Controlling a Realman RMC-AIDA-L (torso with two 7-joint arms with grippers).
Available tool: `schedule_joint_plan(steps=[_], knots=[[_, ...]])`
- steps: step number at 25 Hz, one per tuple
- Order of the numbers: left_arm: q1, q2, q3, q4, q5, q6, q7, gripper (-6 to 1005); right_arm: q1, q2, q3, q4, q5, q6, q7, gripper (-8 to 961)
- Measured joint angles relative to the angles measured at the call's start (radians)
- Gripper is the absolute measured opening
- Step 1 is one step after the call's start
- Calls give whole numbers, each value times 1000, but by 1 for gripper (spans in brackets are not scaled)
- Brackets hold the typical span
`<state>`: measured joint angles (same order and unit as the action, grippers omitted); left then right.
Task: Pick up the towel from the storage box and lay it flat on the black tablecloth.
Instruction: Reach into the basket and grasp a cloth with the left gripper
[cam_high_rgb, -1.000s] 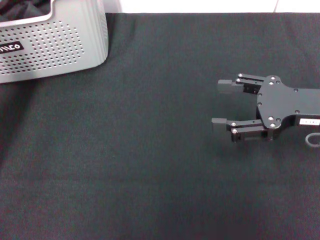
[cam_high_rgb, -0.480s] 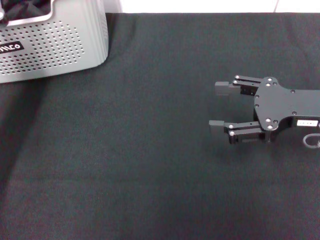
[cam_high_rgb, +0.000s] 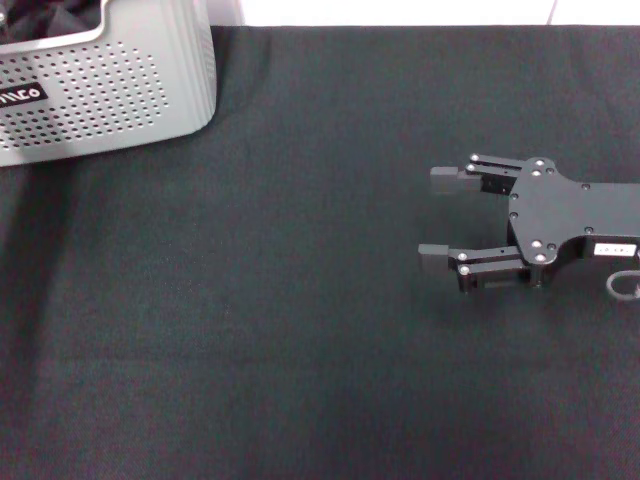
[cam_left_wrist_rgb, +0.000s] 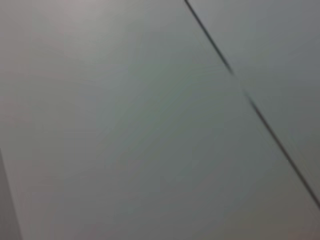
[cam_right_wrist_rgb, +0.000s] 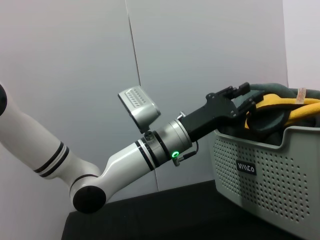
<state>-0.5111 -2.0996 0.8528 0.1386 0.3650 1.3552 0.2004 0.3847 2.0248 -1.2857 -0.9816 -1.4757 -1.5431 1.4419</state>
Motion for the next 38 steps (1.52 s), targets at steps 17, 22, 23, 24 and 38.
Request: schedule_joint_plan(steps=[17, 22, 23, 24, 38], knots=[[-1, -3, 1, -11, -54, -111, 180, 521, 7, 0, -11, 9, 3, 0, -9, 835], [-1, -1, 1, -11, -60, -123, 216, 518, 4, 0, -15, 9, 6, 0, -9, 834], [-1, -1, 1, -11, -60, -125, 224, 517, 3, 0, -16, 9, 8, 0, -9, 834], [-1, -2, 1, -11, -60, -126, 233, 516, 2, 0, -18, 9, 10, 0, -10, 834], [5, -4, 7, -13, -52, -117, 270, 239, -4, 0, -23, 10, 15, -11, -14, 831]])
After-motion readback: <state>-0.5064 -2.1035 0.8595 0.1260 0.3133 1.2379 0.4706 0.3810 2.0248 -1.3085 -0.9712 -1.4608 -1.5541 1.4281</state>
